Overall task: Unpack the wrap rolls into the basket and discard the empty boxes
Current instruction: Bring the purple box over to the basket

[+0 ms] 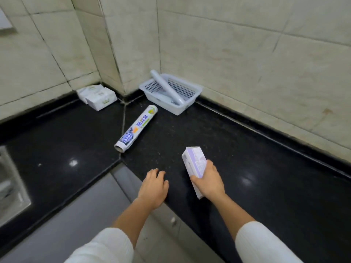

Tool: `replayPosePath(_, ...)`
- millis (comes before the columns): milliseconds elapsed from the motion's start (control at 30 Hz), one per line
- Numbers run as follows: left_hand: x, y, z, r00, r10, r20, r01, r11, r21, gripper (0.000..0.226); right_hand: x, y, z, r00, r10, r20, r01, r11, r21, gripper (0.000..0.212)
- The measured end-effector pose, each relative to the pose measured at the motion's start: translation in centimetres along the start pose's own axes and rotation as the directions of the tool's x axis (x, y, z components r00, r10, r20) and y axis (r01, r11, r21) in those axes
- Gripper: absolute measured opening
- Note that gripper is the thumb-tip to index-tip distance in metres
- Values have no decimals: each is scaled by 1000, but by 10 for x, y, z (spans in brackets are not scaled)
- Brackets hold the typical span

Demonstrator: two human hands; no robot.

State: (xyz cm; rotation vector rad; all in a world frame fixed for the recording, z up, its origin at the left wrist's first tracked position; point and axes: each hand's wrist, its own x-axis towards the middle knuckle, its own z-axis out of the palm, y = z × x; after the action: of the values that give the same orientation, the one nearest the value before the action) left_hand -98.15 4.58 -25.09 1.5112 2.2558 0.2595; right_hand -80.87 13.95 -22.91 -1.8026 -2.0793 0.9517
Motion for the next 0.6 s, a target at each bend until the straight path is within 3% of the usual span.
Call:
replayPosePath(267,96,-58,-47,998,34,-45,-39,993,-115,45,87,-96,37,998,-66,-5,66,998,-18,64)
replayPosePath(433,171,-69,-88,986,39,-164,-81,963,-259,37,153,-141,42,986,-161,-48,165,981,104,65)
replayPosePath(533,207,-68,-115,985,-49,-168,-40,873,-486,34,185,-168,39,983,-180,-35,183,947,266,67)
replayPosePath(600,226,-68,-137,992,-92,-84,8,721,-693,29,204,-188,39,987,-164,2,149,905,398,65)
